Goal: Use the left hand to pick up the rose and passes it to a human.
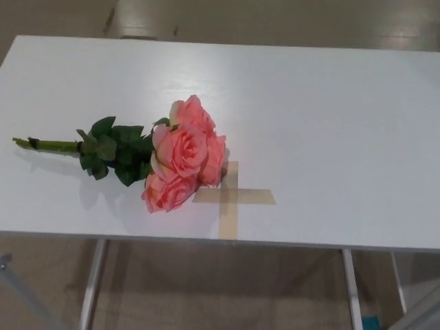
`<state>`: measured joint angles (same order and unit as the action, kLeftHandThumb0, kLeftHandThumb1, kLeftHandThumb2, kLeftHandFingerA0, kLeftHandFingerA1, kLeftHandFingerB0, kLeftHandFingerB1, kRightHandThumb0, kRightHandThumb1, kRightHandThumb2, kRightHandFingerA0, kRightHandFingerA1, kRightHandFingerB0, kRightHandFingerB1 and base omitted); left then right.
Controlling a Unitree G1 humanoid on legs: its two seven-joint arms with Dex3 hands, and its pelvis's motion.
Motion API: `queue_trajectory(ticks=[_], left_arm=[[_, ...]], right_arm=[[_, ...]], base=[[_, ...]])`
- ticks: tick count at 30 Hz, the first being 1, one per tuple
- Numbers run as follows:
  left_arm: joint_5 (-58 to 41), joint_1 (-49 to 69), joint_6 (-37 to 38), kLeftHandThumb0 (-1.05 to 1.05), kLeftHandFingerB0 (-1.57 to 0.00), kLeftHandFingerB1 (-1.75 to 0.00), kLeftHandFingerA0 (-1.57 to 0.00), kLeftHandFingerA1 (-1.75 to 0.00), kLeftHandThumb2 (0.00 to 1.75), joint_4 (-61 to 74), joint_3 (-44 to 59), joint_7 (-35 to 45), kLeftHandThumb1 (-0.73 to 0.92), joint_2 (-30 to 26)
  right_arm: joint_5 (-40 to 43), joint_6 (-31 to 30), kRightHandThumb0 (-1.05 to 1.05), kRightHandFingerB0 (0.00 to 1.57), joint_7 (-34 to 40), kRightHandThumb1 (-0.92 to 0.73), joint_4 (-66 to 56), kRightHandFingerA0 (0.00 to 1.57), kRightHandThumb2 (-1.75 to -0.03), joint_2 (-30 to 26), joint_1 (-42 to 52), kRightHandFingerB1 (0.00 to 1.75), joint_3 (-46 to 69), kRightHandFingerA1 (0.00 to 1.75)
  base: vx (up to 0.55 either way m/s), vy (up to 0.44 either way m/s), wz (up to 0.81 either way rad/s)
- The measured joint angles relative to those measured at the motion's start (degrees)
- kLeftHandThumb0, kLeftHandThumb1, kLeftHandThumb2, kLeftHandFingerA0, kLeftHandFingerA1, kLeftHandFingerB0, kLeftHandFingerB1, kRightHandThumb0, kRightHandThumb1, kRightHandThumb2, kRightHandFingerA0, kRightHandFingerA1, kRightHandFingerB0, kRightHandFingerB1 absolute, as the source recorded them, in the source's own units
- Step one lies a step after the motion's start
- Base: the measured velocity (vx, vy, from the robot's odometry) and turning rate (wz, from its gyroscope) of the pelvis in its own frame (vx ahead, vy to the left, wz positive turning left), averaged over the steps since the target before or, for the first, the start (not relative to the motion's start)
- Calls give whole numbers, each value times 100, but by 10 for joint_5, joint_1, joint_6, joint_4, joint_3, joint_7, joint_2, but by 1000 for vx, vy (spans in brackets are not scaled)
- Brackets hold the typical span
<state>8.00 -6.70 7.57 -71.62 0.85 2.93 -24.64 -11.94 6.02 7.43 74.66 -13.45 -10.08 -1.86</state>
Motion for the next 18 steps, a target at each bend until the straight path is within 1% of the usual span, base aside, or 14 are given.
queue_trajectory(ticks=[5, 6, 7, 8, 10, 11, 14, 15, 16, 18], left_arm=[[0, -1, 10, -38, -37, -33, -54, -39, 57, -7, 0, 2, 57, -1], [0, -1, 11, -42, -32, -32, -49, -37, 57, -8, 0, 3, 57, -1], [0, 0, 12, -42, -32, -32, -49, -37, 57, -9, 0, 3, 57, -1], [-1, 1, 14, -45, -27, -31, -46, -37, 57, -10, 1, 3, 57, -1], [-1, 2, 18, -45, -27, -31, -46, -37, 57, -10, 3, 7, 57, -2], [-2, 2, 20, -56, -18, -38, -35, -44, 72, -9, 4, 9, 46, -2], [-2, 2, 26, -56, -18, -38, -35, -44, 72, -5, 5, 20, 46, -5], [-3, 2, 29, -60, -13, -35, -23, -40, 69, -4, 6, 23, 41, -7], [-3, 4, 32, -28, -7, -49, -9, -50, 85, 5, 7, 32, 25, -10], [-5, 11, 38, -28, -7, -49, -9, -50, 85, 31, 7, 53, 25, -18]], right_arm=[[-2, 5, -29, 46, 4, -70, 5, 63, -61, 0, 0, 36, 0, 41], [-3, 6, -29, 46, 4, -70, 6, 63, -61, 0, 1, 36, 0, 41], [-3, 6, -29, 46, 5, -70, 6, 63, -61, 0, 1, 36, 0, 41], [-4, 7, -29, 47, 5, -70, 7, 63, -60, 0, 2, 36, 0, 41], [-4, 7, -29, 47, 5, -70, 8, 63, -60, 0, 3, 36, 1, 41], [-4, 7, -30, 46, 5, -70, 9, 63, -61, 0, 3, 36, 2, 41], [-4, 8, -30, 46, 5, -70, 9, 63, -61, 0, 3, 36, 3, 41], [-4, 8, -30, 46, 5, -70, 9, 63, -61, 0, 2, 36, 4, 41], [-4, 8, -30, 46, 5, -70, 10, 63, -61, 0, 2, 36, 4, 41], [-4, 8, -30, 46, 5, -70, 10, 63, -61, 1, 2, 36, 4, 41]], base=[[0, 0, 0], [0, 0, 0], [0, 0, 0], [0, 0, 0], [0, 0, 0], [0, 0, 0], [0, 0, 0], [0, 0, 0], [0, 0, 0], [0, 0, 0]])
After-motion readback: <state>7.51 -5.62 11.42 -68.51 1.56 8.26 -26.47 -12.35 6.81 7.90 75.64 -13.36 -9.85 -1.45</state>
